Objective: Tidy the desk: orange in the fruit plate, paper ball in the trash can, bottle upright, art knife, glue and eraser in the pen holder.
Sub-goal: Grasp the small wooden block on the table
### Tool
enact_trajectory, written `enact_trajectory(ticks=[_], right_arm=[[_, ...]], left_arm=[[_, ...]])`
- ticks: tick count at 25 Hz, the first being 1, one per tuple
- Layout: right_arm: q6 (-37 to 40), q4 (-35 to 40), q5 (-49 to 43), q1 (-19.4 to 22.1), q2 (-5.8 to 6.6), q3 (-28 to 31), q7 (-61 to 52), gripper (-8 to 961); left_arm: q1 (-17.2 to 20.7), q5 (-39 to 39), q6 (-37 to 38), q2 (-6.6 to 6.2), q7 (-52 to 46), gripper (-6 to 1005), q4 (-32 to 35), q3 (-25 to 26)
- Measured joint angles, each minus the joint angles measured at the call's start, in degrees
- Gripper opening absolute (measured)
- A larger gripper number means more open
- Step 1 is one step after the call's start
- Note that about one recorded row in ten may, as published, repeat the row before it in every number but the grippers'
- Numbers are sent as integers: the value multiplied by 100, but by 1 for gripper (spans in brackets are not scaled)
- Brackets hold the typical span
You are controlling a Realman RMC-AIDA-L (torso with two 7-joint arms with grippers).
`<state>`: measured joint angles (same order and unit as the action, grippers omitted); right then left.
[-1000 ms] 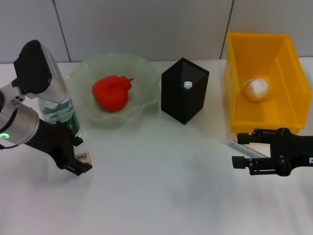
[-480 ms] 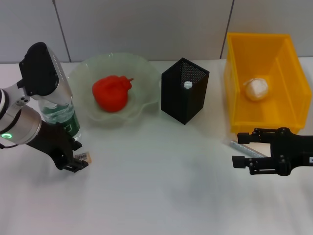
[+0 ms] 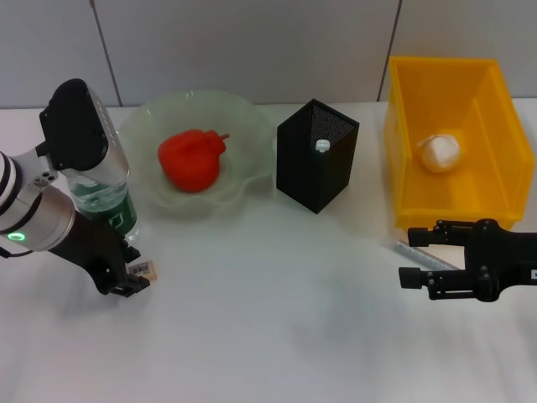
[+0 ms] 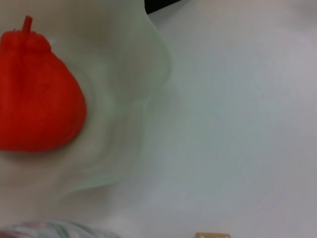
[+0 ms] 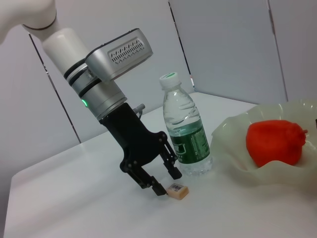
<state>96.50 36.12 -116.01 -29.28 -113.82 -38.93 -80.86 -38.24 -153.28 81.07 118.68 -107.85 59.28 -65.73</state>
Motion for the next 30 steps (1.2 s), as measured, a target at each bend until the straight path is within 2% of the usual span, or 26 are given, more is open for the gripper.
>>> enact_trajectory(ticks=[13,30], right_arm=[[27,-3,0,11,0,0,0,784],[30,-9,-1,-8,1,0,0,783]], left_arm=[[-4,-197,-199,0,-106,417,-67,-196],[-127,-212,-314,6,-140,407,-313,-278]])
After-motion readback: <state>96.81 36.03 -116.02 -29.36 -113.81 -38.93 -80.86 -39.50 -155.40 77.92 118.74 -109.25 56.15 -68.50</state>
